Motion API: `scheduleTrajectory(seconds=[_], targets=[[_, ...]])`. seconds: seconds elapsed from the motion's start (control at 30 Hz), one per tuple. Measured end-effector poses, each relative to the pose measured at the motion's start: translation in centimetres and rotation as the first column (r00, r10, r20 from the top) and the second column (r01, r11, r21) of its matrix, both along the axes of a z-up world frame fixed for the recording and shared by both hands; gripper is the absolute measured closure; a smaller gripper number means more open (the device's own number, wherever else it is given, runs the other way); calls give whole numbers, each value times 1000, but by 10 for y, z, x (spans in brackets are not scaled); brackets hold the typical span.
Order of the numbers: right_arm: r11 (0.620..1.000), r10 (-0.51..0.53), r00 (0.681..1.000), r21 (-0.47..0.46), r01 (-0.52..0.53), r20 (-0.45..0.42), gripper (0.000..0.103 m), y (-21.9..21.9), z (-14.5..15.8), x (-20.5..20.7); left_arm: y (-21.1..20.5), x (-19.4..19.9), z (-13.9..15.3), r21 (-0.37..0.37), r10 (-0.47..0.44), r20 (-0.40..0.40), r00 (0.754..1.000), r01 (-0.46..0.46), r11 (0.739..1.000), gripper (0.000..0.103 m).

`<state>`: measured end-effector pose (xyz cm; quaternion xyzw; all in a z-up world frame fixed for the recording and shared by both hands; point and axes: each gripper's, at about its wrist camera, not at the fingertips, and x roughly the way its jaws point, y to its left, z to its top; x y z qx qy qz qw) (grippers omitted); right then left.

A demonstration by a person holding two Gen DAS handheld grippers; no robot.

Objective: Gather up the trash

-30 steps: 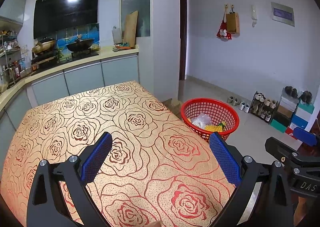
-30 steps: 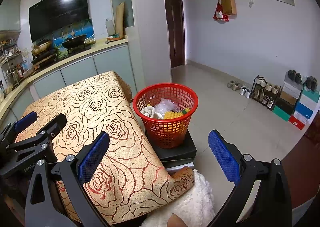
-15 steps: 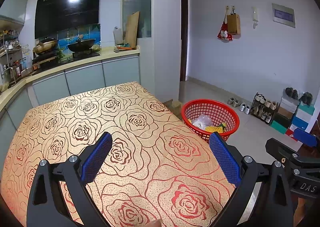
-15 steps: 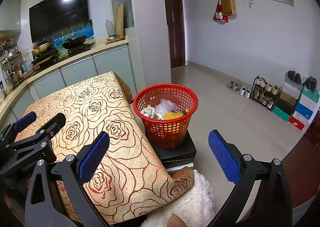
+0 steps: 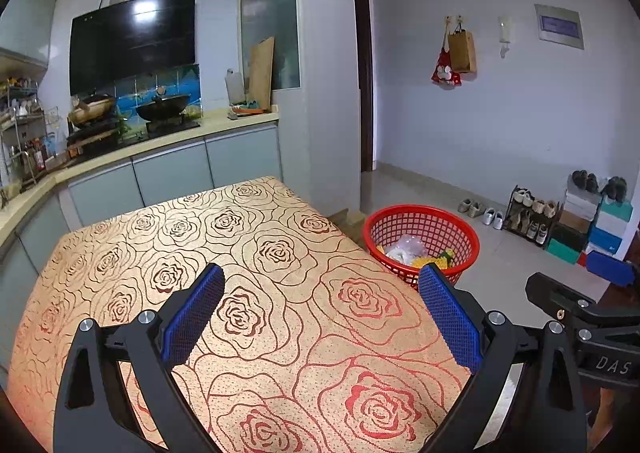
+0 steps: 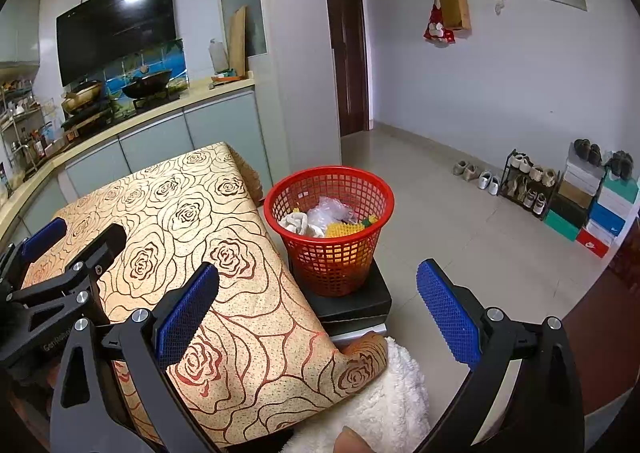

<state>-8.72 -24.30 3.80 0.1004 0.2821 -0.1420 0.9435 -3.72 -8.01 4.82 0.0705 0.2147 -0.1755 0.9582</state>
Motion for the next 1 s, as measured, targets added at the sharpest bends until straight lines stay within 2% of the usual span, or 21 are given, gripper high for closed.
scheduleTrajectory(seconds=[0.17, 0.53, 0.77, 1.0], targets=[[1000, -2, 1000, 2, 2, 1, 7, -1, 0, -1, 3, 6, -1, -22, 0, -49, 999, -1, 1000, 9], [1000, 6, 1000, 4, -6, -1, 7, 4, -1, 3, 18, 12, 0, -59, 35, -82, 996, -40, 997, 9], [999, 38, 999, -5, -39, -9, 7, 15, -3, 18, 37, 19, -2, -41, 110, -89, 990, -114, 993, 9], [990, 137, 990, -10, -137, -39, 7, 49, -10, 52, 71, 34, -6, -14, 205, -134, 970, -208, 978, 9]])
